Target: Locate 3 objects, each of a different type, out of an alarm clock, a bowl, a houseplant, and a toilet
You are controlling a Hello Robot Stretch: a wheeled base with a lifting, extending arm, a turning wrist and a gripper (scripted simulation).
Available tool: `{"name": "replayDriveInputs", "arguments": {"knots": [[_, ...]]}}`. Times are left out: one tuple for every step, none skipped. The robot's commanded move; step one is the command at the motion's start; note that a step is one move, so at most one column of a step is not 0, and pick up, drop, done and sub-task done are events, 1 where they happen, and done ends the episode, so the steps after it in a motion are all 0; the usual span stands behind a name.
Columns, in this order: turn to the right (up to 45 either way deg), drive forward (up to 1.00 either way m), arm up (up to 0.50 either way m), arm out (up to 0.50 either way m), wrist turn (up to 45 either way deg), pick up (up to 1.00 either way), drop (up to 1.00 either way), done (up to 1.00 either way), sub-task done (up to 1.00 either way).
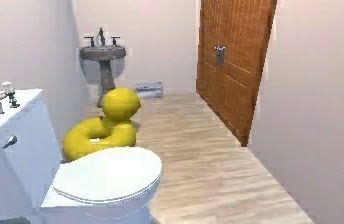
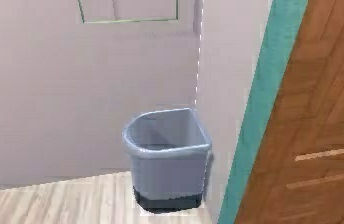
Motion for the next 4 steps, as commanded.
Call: {"name": "replayDriveInputs", "arguments": {"knots": [[-27.0,0.00,0.00,0.00,0.0,0.00,0.00,0.00,0.00],[0.0,0.00,0.00,0.00,0.0,0.00,0.00,0.00,1.00],[-45.0,0.00,0.00,0.00,0.0,0.00,0.00,0.00,0.00],[-45.0,0.00,0.00,0.00,0.0,0.00,0.00,0.00,0.00]]}}
